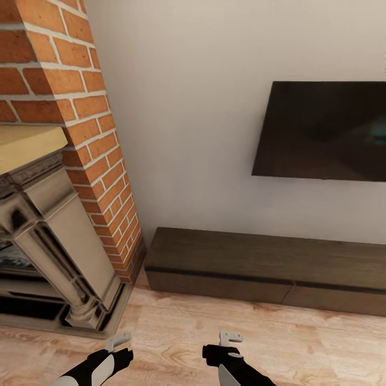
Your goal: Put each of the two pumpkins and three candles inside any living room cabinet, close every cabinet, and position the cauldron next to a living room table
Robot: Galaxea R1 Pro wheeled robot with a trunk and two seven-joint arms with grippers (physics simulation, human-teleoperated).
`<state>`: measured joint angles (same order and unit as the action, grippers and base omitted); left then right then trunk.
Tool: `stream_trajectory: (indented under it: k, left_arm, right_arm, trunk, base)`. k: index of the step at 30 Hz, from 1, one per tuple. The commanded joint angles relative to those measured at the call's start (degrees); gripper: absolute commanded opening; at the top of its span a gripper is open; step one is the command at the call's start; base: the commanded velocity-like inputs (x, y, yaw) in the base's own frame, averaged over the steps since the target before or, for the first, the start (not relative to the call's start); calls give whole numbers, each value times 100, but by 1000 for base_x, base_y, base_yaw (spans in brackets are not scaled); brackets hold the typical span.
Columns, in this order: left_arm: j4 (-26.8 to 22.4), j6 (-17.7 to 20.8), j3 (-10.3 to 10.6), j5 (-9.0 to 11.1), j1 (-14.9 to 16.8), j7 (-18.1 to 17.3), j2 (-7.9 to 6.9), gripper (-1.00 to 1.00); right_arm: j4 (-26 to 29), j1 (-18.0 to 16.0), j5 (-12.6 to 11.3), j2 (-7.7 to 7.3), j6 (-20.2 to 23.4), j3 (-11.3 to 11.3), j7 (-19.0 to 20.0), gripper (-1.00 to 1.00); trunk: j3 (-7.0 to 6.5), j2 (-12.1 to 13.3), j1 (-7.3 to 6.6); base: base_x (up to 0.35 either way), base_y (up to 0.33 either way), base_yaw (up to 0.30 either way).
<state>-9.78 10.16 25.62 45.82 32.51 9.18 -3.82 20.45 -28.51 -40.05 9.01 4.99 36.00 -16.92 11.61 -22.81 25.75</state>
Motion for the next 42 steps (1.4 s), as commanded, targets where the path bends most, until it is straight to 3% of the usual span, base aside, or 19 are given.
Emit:
stream_trajectory:
  k: [1,19,32,42]
  left_arm:
    - [-21,30,48,50,1,40,-5,100]
    - [-20,30,48,50,1,40,-5,100]
    - [-18,30,48,50,1,32,-5,100]
    - [-24,30,48,50,1,24,-5,100]
  right_arm:
    - [12,-6,-29,-4,28,48,-48,100]
    - [5,-6,2,-2,-54,47,71,100]
    - [12,-7,-56,4,-104,5,49,100]
    - [24,-6,-53,8,-101,6,57,100]
  trunk:
    - [1,-11,4]
    - [-149,-11,4]
    - [-166,-11,4]
    - [-166,-11,4]
  base:
    - [0,0,0]
    - [0,0,-41]
    - [0,0,-254]
    - [0,0,-27]
